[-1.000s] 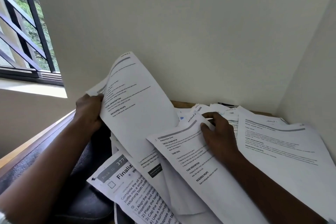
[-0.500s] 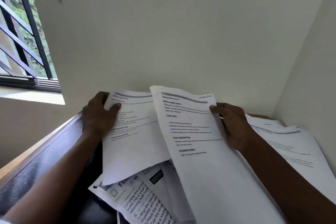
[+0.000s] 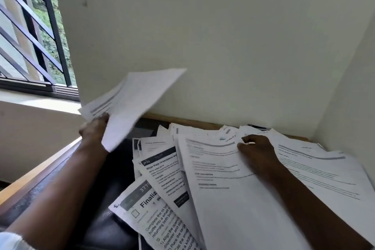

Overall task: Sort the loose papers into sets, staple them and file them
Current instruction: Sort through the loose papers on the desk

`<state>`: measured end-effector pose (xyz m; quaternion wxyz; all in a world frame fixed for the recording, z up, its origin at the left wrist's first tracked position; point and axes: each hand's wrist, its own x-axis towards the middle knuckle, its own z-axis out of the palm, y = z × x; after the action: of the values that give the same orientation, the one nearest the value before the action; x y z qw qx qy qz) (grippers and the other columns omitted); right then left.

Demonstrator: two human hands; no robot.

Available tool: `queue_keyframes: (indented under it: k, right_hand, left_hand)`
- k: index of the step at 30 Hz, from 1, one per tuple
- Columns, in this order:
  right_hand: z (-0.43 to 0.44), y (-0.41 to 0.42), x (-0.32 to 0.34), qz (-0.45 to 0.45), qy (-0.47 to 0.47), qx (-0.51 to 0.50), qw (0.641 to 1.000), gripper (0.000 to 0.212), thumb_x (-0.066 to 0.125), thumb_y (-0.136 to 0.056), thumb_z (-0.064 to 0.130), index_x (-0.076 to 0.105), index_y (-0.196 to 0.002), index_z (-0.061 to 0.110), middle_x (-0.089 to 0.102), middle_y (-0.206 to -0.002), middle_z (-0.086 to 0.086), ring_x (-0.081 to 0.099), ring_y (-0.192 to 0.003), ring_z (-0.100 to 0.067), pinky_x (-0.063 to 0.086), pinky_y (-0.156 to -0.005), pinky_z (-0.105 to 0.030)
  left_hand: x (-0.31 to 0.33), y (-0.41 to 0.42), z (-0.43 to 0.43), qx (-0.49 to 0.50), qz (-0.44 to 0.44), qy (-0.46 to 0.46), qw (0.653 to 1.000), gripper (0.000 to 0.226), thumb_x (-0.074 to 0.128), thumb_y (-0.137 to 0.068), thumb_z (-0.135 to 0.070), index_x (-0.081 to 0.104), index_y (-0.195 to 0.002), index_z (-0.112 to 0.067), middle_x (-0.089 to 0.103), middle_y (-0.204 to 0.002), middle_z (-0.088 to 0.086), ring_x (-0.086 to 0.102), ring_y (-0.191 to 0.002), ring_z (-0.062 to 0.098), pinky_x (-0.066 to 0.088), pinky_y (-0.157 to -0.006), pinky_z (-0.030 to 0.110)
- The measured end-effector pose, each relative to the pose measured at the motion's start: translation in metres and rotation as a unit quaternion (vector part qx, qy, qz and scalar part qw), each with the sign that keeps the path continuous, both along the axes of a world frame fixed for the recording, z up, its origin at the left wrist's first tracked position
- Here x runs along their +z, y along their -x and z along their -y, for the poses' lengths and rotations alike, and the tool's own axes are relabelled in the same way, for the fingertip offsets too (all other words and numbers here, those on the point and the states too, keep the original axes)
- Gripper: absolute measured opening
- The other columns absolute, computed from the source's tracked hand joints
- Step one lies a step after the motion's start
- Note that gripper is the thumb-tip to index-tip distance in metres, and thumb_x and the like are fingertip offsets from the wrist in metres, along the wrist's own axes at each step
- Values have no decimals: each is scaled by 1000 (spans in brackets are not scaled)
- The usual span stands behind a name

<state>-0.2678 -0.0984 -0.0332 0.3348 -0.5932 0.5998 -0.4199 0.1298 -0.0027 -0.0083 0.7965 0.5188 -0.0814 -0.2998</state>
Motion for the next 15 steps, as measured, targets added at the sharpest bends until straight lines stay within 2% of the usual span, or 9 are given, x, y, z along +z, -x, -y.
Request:
queue_keyframes:
  k: [2,3,4,7,9,12,14,15]
  right_hand:
    - [0,0,1,-7,-3,8,1000,3,74,-85,20,73,-89,20,72,-80,3,62,-66,-14,47,-67,-27]
    - [1,1,0,-8,-2,10,1000,4,73,-85,20,73,-89,21,73,-83,3,63,-67,-15,48,-68,-28]
    - [2,3,0,-8,0,16,1000,6,73,-84,20,74,-90,22,74,-86,2,65,-70,-16,50,-69,-29]
    - [1,7,4,35,-35,69,996,8,73,-85,24,76,-93,23,75,-96,-1,68,-79,-20,52,-76,-35]
    - [-1,9,12,106,-103,112,983,16,71,-94,35,75,-99,21,75,-102,-9,68,-84,-25,52,-79,-39]
    - [-15,8,29,212,-242,182,929,39,70,-95,44,74,-113,11,75,-108,-17,73,-87,-30,60,-76,-39]
    - [-18,6,26,221,-243,227,917,51,85,-81,43,74,-119,11,75,-113,-14,75,-92,-28,63,-79,-41]
    - [-16,5,20,189,-214,227,931,66,96,-66,40,72,-122,16,74,-118,-11,75,-99,-28,62,-87,-45]
  left_hand:
    - [-1,17,-1,-41,86,15,995,47,73,-92,-12,60,-136,-3,65,-132,19,64,-120,35,50,-89,21]
    - [0,27,-1,-39,177,-5,983,45,75,-90,-17,63,-132,-5,68,-128,16,68,-113,31,53,-91,25]
    - [4,37,-1,-21,224,-10,974,38,75,-91,-19,67,-127,-9,71,-120,10,69,-106,28,54,-93,31]
    - [1,57,5,-28,431,-60,900,14,70,-96,-21,69,-111,-18,73,-104,1,69,-101,25,52,-90,35]
    - [1,72,6,-49,532,-74,842,19,70,-96,-26,66,-112,-18,70,-105,-1,64,-100,18,48,-89,34]
    - [-6,87,3,-144,582,-68,797,22,73,-94,-23,60,-112,-25,66,-102,-16,62,-93,7,48,-82,31]
    - [-6,95,-2,-217,600,-80,766,23,76,-92,-29,63,-110,-31,70,-102,-18,66,-94,4,53,-83,38]
    - [-6,97,-4,-241,606,-98,752,20,77,-91,-36,65,-107,-33,71,-100,-19,67,-91,2,55,-81,39]
